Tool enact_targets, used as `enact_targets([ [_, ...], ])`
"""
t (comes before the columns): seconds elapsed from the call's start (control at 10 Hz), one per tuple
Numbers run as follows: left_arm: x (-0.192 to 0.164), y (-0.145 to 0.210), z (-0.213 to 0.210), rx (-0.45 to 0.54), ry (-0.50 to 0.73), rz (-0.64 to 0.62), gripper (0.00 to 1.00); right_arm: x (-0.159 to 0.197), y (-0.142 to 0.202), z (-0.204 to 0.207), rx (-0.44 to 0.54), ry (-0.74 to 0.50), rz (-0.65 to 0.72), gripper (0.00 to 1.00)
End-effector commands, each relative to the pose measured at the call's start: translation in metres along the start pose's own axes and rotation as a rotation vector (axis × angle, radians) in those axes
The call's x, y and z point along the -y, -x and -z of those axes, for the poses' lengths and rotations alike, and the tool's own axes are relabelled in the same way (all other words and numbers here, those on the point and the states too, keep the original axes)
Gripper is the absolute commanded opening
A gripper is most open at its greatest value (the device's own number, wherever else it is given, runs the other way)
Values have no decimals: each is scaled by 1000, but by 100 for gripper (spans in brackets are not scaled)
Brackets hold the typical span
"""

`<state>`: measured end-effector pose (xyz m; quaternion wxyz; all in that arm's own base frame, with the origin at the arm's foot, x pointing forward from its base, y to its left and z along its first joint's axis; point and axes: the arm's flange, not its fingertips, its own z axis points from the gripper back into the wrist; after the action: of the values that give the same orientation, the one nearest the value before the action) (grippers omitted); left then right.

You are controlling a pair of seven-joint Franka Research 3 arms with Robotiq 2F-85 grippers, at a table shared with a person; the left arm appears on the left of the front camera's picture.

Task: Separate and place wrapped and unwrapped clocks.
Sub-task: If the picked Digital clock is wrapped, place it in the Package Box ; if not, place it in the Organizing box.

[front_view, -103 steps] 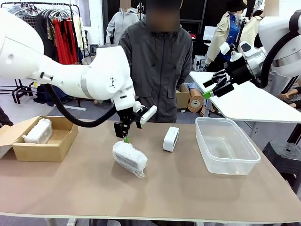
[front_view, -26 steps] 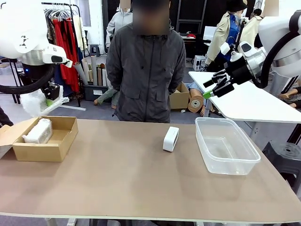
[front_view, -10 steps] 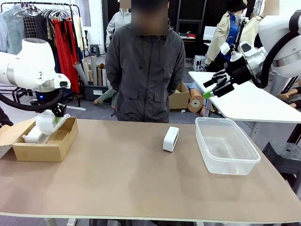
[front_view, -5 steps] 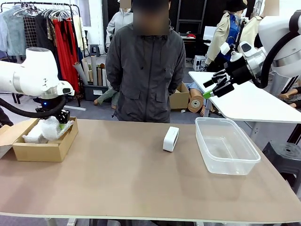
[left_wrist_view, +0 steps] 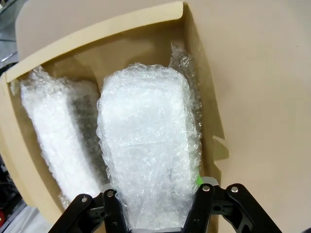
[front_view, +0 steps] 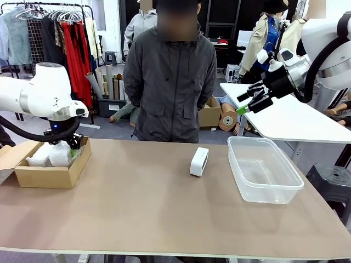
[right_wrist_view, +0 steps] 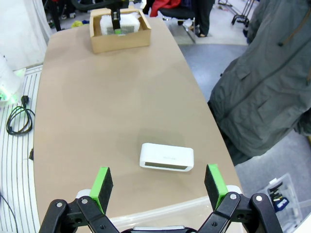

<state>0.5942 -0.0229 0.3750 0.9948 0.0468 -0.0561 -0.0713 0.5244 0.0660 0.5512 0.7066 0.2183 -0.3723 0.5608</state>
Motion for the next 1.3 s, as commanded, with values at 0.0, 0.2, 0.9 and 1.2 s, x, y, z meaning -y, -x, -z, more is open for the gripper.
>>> enact_targets([
  [0.0, 0, -5, 8, -9, -34, -36, 0, 0, -2, -1, 4, 0, -4, 100],
  [0.2, -1, -5, 18, -25, -25, -52, 0, 0, -2, -1, 4, 0, -4, 100],
  [0.9, 0, -7, 26, -70, -36, -63, 84, 0, -2, -1, 4, 0, -4, 100],
  [1.2, 3, -8, 15, -85, -48, -70, 100, 0, -2, -1, 4, 0, -4, 100],
])
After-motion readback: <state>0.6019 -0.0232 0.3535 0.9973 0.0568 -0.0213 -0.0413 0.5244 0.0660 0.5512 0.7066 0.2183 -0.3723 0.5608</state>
